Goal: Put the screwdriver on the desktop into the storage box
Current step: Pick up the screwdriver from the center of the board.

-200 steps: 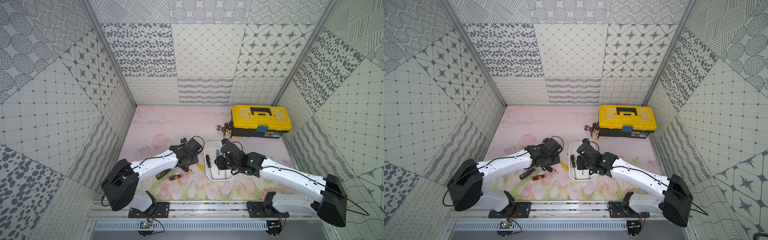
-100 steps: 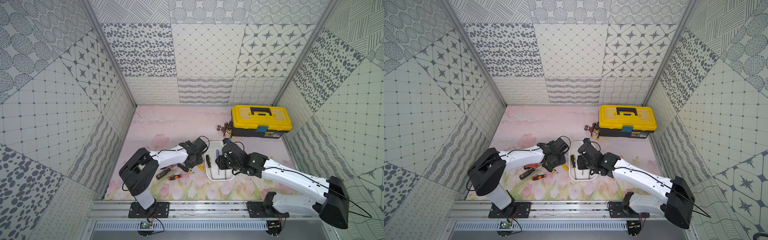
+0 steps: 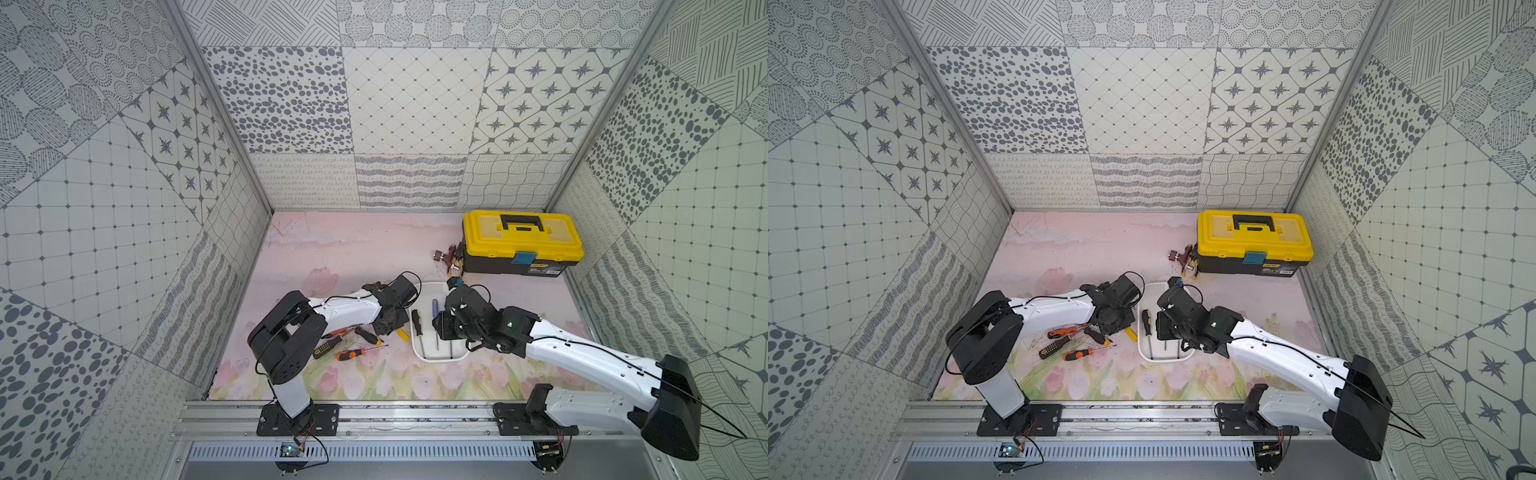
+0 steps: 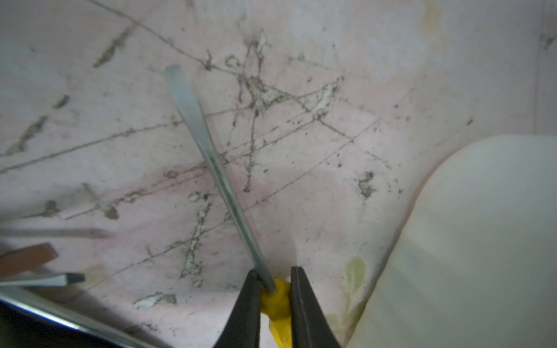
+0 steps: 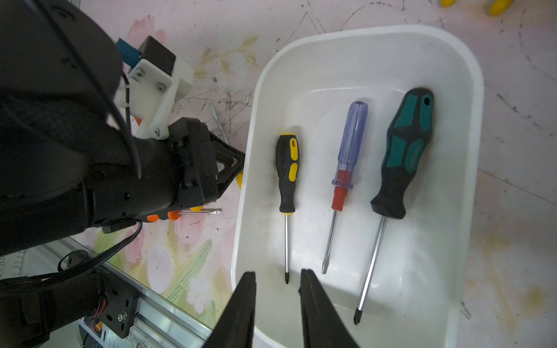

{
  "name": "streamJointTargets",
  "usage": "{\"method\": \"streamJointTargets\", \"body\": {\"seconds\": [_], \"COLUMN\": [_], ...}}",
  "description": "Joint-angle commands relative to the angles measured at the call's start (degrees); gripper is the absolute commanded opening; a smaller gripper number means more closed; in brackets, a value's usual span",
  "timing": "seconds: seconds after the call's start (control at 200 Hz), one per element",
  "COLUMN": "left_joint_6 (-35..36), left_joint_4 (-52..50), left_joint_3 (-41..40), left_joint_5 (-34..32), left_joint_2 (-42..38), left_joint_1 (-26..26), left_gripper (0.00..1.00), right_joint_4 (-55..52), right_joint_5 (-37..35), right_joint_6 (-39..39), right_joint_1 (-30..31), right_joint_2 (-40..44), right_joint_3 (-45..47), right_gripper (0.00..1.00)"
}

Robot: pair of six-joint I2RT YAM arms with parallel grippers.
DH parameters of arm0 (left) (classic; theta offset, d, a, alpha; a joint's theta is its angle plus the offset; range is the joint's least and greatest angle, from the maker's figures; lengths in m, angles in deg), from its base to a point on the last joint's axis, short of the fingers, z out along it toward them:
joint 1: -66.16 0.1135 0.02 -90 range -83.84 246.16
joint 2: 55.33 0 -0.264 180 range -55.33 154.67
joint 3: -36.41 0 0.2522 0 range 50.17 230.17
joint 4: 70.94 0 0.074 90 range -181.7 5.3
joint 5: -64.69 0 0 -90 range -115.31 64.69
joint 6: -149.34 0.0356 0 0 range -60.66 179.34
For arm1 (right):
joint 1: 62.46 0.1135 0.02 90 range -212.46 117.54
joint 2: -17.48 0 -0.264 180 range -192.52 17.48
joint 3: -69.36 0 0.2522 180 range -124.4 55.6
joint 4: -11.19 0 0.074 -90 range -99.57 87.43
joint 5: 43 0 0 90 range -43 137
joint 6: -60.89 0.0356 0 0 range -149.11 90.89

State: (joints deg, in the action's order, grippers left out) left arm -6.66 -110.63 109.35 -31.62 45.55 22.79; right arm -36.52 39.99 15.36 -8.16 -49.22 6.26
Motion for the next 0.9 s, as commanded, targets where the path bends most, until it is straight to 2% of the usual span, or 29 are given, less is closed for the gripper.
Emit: {"method": "streamJointTargets", "body": {"seconds": [0.0, 0.27, 0.495, 0.615, 0.715, 0.76, 0.82, 0.896], "left_joint_6": [-0.53, 2.05, 6.99, 11.23, 15.38, 16.91, 18.67, 20.84], "left_joint_4": [-3.84, -5.55, -4.91, -1.79, 5.45, 8.40, 12.27, 19.17], "left_joint_3": [-0.34, 1.49, 1.22, -1.17, -5.01, -6.56, -8.45, -11.47], "left_joint_5": [-1.25, -6.58, -11.12, -11.40, -8.06, -6.19, -2.83, 4.17], "left_joint_2": [0.15, -5.40, -15.71, -22.88, -29.91, -32.84, -36.02, -39.35], "left_joint_1": [0.50, 1.11, 1.01, 1.03, 1.02, 1.03, 1.03, 1.08], "left_gripper": [0.00, 0.00, 0.00, 0.00, 0.00, 0.00, 0.00, 0.00], "right_joint_4": [0.91, 0.85, 0.91, 0.98, 1.88, 2.79, 5.32, 9.90], "right_joint_5": [-0.83, -0.69, -0.36, 0.38, 1.64, 2.61, 5.41, 9.96], "right_joint_6": [0.11, 0.37, 0.31, 0.25, 0.01, -0.05, -0.38, -0.59], "right_joint_1": [0.01, 0.01, 0.04, 0.01, 0.01, 0.01, 0.04, 0.06], "right_joint_2": [1.41, 2.41, 2.22, 2.36, 2.85, 3.44, 4.50, 6.89], "right_joint_3": [0.83, 1.54, 1.35, 1.03, 1.10, 1.35, 2.14, 3.72], "right_gripper": [0.31, 0.31, 0.31, 0.31, 0.32, 0.36, 0.53, 0.63]}}
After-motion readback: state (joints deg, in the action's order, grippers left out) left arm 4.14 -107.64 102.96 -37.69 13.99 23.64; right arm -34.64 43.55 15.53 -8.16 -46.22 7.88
